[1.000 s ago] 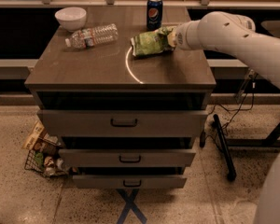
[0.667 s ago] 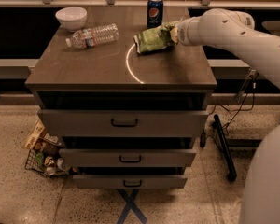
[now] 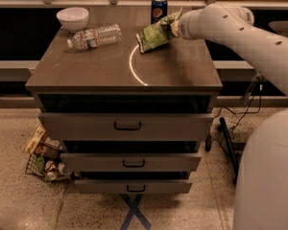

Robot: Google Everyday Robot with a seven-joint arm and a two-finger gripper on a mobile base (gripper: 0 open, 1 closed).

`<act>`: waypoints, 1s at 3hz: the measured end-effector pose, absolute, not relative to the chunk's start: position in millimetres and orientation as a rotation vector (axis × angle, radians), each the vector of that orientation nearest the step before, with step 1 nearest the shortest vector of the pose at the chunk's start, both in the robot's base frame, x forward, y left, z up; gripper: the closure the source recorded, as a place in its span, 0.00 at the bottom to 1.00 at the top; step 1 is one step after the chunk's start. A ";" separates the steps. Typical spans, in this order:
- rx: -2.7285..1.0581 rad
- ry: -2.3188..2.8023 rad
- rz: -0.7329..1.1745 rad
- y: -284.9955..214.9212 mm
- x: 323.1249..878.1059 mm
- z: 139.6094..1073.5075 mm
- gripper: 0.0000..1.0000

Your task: Move green jalapeno chip bag near pepsi can

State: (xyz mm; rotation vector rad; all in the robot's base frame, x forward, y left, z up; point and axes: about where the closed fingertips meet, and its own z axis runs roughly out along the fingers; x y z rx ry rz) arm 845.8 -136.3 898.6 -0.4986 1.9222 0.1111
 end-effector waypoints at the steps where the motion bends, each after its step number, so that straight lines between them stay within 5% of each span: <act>1: -0.533 1.897 0.110 -125.4 853.0 904.0 0.38; 3: -0.562 1.902 0.088 -129.4 841.1 902.6 0.00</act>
Offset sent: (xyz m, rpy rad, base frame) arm 0.0002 0.0120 0.0097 -0.0387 -0.0340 0.0501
